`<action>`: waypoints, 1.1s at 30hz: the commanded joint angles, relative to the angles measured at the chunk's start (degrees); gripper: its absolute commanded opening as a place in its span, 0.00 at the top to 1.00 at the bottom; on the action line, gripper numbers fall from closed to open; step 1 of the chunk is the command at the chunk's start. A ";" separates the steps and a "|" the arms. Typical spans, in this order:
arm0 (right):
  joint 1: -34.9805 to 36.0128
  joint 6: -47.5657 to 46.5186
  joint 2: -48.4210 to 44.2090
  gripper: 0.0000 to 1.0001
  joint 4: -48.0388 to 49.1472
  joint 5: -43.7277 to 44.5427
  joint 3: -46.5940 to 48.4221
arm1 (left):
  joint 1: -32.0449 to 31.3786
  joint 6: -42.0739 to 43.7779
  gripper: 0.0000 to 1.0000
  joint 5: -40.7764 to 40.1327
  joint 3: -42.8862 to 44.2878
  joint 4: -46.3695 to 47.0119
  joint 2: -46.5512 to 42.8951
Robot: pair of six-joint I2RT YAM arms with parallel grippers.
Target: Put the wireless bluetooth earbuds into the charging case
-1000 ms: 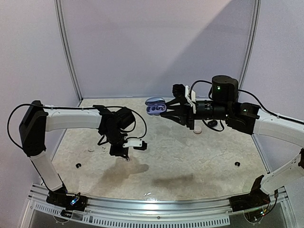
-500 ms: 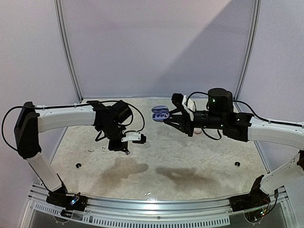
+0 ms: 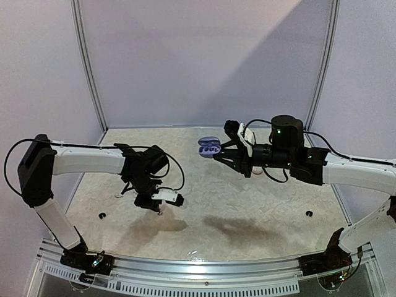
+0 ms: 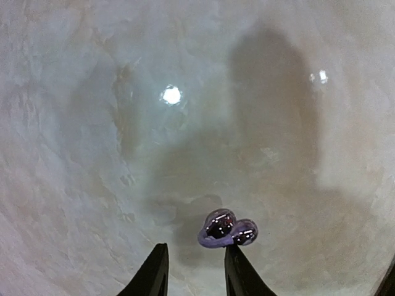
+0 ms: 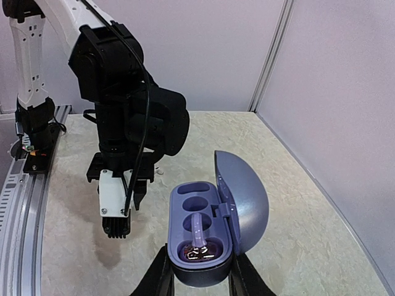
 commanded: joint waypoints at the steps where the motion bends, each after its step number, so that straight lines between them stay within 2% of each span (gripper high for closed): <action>1: -0.21 0.70 -0.51 1.00 0.32 0.60 -0.09 | 0.62 9.05 0.67 4.22 -1.94 0.15 -1.66; 6: -0.21 0.74 -0.81 1.00 0.22 0.98 -0.27 | 0.53 10.24 0.67 8.40 0.71 -4.84 1.52; 28: -0.18 1.30 -1.32 1.00 -2.46 2.21 0.17 | -0.85 14.15 0.68 16.10 1.23 -10.15 5.65; 33: -0.20 1.75 -1.62 1.00 -2.90 2.45 0.17 | -0.97 13.93 0.75 16.10 0.95 -9.66 5.92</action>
